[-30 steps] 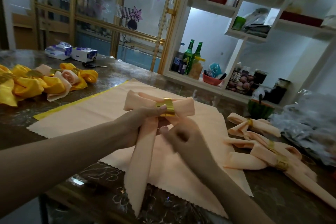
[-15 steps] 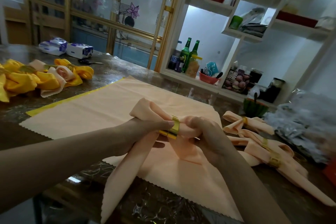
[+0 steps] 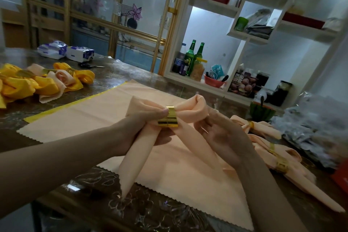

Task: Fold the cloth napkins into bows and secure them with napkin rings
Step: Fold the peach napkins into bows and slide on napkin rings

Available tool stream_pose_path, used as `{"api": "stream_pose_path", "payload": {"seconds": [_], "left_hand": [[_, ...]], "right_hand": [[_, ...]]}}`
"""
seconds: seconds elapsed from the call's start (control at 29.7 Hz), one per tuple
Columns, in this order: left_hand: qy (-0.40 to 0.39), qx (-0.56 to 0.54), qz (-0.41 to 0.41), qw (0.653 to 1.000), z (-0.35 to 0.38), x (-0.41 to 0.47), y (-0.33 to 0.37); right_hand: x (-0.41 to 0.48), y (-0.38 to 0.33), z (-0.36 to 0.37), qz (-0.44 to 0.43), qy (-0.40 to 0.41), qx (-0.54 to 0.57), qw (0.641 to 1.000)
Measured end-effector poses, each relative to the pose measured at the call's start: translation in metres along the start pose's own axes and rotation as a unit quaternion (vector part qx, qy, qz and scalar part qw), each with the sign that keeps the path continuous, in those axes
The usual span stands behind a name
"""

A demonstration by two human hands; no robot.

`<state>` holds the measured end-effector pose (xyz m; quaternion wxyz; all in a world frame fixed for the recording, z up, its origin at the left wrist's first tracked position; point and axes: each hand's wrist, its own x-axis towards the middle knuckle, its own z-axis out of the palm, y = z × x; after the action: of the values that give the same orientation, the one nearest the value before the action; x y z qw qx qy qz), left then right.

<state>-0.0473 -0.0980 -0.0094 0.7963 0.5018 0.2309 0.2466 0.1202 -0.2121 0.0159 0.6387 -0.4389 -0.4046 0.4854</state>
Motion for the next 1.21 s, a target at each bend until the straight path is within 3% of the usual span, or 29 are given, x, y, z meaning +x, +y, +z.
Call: {"api": "stream_pose_path", "payload": {"seconds": [0.07, 0.13, 0.24, 0.3, 0.44, 0.51, 0.64, 0.74, 0.88, 1.11, 1.21], "left_hand": [[0.010, -0.014, 0.018, 1.000, -0.003, 0.000, 0.008], [0.003, -0.011, 0.026, 1.000, -0.005, -0.001, 0.009], [-0.003, 0.014, 0.027, 1.000, -0.007, 0.001, 0.005], [0.013, 0.017, 0.024, 0.999, -0.010, 0.003, 0.003], [0.013, 0.043, 0.004, 0.999, -0.014, 0.004, -0.005], [0.002, 0.058, -0.006, 0.998, -0.014, 0.003, -0.006], [0.021, 0.110, -0.013, 0.994, -0.012, 0.004, -0.008], [0.056, 0.128, -0.016, 0.990, -0.012, 0.005, -0.012], [0.047, 0.154, -0.014, 0.987, -0.016, 0.006, -0.016], [0.026, 0.169, 0.010, 0.985, -0.027, 0.001, -0.004], [0.041, 0.199, 0.003, 0.979, -0.041, -0.004, 0.005]], "right_hand": [[0.001, 0.005, 0.005, 0.033, 0.037, -0.198, 0.979], [0.000, 0.016, 0.015, 0.041, 0.074, -0.349, 0.933], [0.001, 0.027, 0.027, 0.008, 0.077, -0.401, 0.913], [0.002, 0.029, 0.028, 0.042, 0.049, -0.417, 0.906], [0.001, 0.032, 0.028, 0.138, -0.025, -0.421, 0.896], [0.001, 0.035, 0.031, 0.108, -0.030, -0.388, 0.915], [0.001, 0.042, 0.036, 0.028, 0.032, -0.219, 0.975], [0.002, 0.048, 0.037, 0.033, 0.059, -0.160, 0.985], [0.001, 0.050, 0.037, 0.043, 0.045, -0.083, 0.995], [0.001, 0.055, 0.043, 0.001, 0.068, -0.152, 0.986], [0.006, 0.058, 0.047, 0.038, 0.066, -0.170, 0.982]]}}
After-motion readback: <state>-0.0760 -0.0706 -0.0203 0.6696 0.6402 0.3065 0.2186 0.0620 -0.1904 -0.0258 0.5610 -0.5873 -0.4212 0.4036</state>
